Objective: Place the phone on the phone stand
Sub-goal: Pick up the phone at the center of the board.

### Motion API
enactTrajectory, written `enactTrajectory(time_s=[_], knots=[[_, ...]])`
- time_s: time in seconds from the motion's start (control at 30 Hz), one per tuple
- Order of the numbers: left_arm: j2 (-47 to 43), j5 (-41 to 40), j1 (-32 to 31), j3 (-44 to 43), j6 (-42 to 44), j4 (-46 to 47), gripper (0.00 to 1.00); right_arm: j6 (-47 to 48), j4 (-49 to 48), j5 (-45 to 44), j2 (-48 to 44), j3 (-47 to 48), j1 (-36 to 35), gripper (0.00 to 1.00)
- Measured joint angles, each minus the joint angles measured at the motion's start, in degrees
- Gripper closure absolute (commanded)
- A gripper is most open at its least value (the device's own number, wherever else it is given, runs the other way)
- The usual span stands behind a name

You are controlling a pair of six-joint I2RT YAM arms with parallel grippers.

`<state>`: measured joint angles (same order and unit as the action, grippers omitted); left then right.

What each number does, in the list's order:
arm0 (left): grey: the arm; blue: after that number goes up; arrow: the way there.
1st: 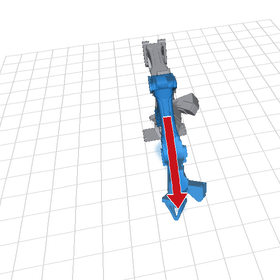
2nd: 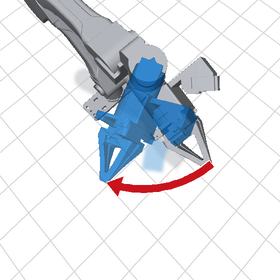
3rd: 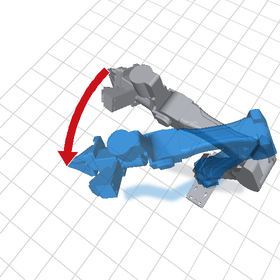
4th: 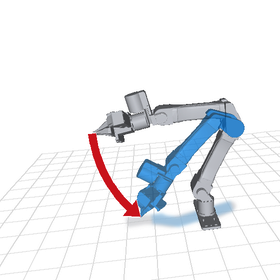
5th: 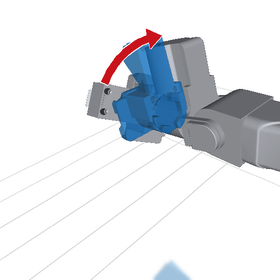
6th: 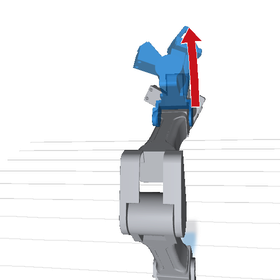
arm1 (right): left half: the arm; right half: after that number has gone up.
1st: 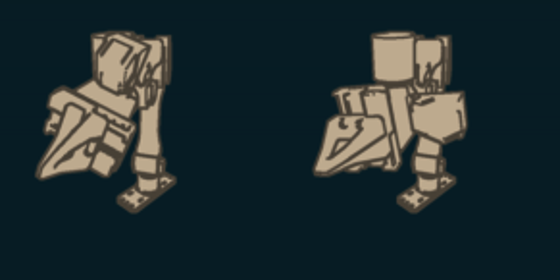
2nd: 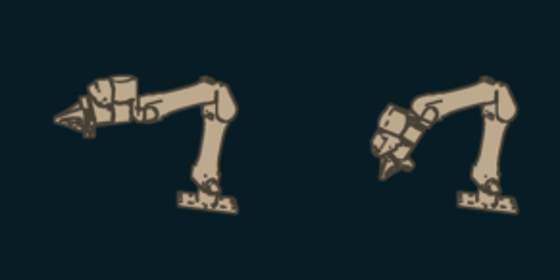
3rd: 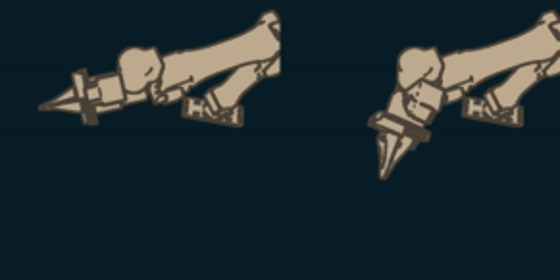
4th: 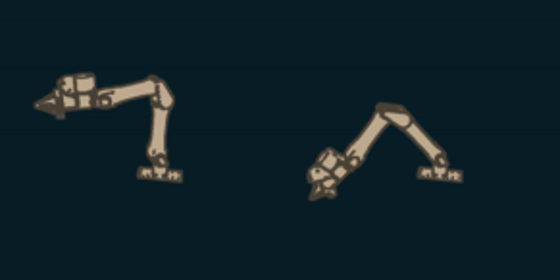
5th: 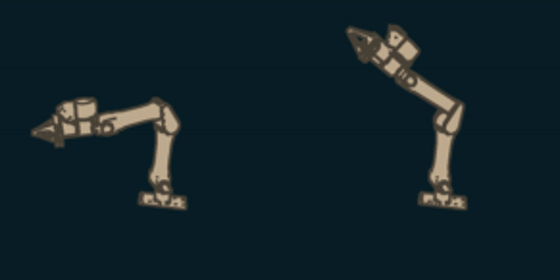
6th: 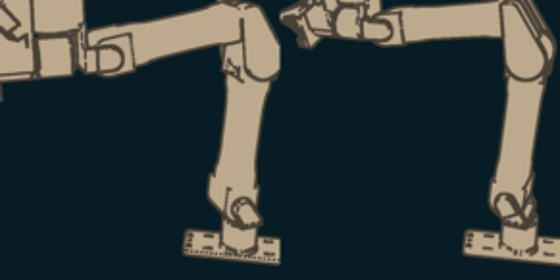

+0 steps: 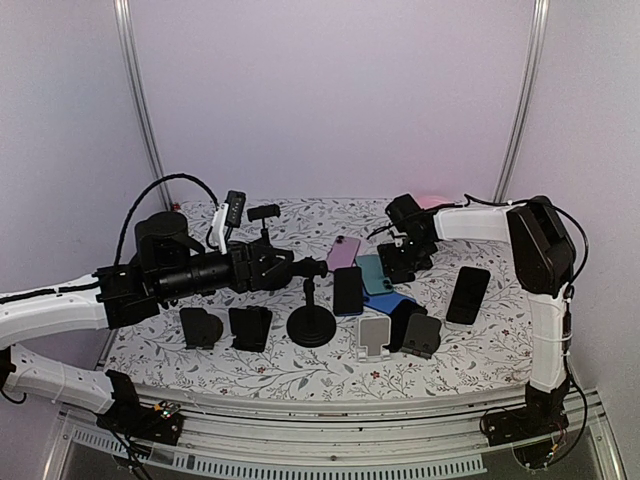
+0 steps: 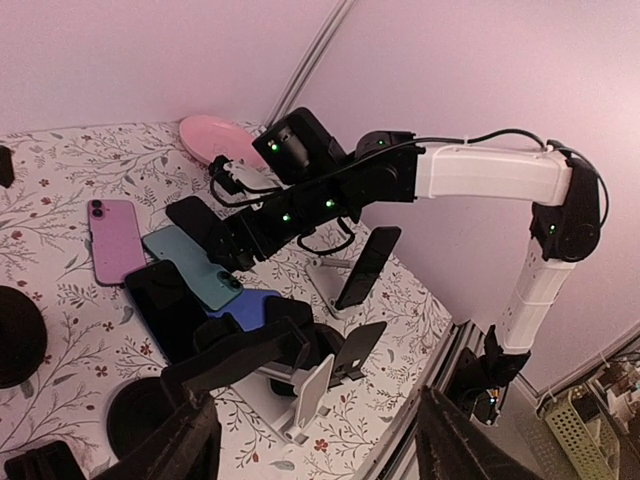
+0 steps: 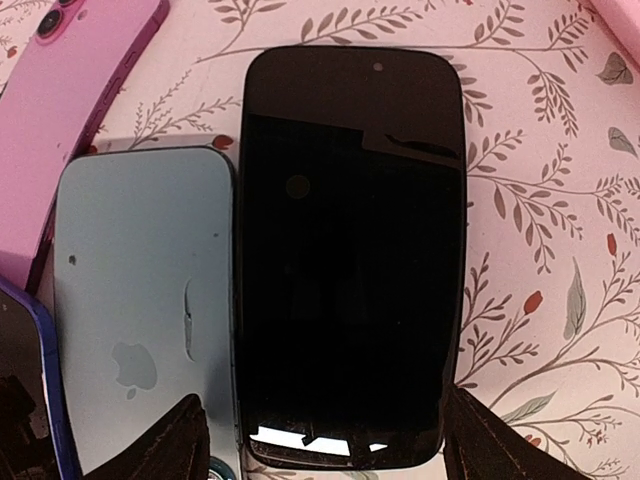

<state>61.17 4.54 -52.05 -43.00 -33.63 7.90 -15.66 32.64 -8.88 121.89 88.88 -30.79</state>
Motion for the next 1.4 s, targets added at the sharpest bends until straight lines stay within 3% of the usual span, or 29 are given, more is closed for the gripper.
enactTrajectory(time_s=[0.43, 1.4], knots=[[0.2, 0.87, 0.17, 0.04, 0.0, 0.46, 0.33, 0.5, 0.74, 0.55, 1.66, 1.27, 3.5, 0.19], [3.28, 2.51, 0.79, -0.02, 0.0, 1.88, 0.33, 1.51, -2.01, 3.52, 4.66, 4.17, 2.64, 0.11]])
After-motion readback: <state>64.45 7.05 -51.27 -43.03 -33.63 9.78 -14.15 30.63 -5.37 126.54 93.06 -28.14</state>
